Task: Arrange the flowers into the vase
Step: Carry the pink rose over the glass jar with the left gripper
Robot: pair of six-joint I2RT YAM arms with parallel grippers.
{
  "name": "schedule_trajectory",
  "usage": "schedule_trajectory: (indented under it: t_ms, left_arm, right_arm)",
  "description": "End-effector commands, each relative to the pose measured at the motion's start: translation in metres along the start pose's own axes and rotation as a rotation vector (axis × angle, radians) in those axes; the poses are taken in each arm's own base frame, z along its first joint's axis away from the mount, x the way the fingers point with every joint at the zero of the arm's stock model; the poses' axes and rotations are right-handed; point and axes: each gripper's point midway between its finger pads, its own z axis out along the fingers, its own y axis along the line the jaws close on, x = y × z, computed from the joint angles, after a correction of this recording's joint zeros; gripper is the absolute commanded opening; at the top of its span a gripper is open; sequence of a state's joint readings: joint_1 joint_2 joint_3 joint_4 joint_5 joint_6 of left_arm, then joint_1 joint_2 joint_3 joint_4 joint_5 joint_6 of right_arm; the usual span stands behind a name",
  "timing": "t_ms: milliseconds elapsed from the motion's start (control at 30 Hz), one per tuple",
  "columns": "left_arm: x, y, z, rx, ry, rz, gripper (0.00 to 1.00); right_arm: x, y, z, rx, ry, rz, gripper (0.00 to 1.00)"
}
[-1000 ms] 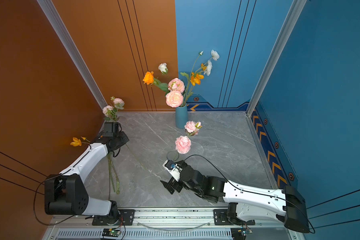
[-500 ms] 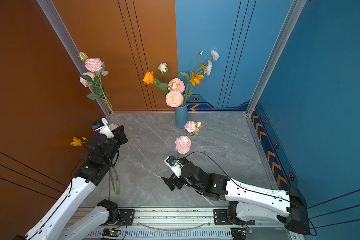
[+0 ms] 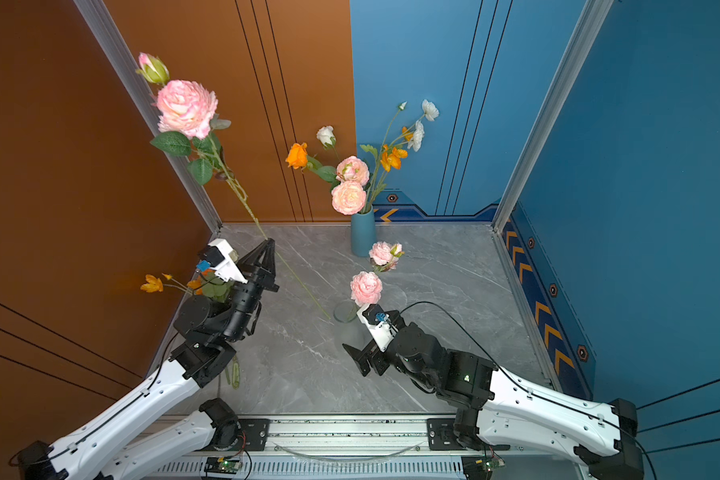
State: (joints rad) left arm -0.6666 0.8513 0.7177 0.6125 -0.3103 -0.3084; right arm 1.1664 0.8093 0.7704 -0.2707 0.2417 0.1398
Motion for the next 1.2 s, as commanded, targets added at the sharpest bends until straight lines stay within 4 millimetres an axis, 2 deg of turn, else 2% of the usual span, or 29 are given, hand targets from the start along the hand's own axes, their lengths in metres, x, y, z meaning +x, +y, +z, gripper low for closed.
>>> schedule_trajectory:
  t_ms: [0,100,367,567,733,933,1167]
  left_arm:
    - [-0.023,-0.015,0.0,0.031,-0.102,-0.002,0.0]
    - [-0.022,-0.025,0.005,0.057,-0.098,-0.004,0.0]
    - [0.01,-0.033,0.018,0.086,-0.056,0.01,0.0]
    - [0.035,-0.047,0.025,0.141,-0.019,0.022,0.0]
    - [0.058,-0.052,0.021,0.169,0.0,0.012,0.0]
    - [0.082,-0.062,0.004,0.201,0.017,0.06,0.0]
    - [0.11,-0.056,-0.011,0.178,0.055,0.061,0.0]
  right_arm:
    - [0.015,-0.007,0.002,0.036,0.048,0.005,1.0]
    - [0.017,-0.006,0.005,0.03,0.063,0.0,1.0]
    - [0.014,-0.002,0.007,0.015,0.053,-0.006,1.0]
    - [0.014,-0.002,0.007,0.013,0.05,-0.01,1.0]
    - [0.017,-0.004,0.008,0.017,0.056,-0.011,1.0]
    - [0.018,-0.007,0.01,0.017,0.06,-0.008,1.0]
    - [0.02,-0.007,0.015,-0.002,0.068,0.002,1.0]
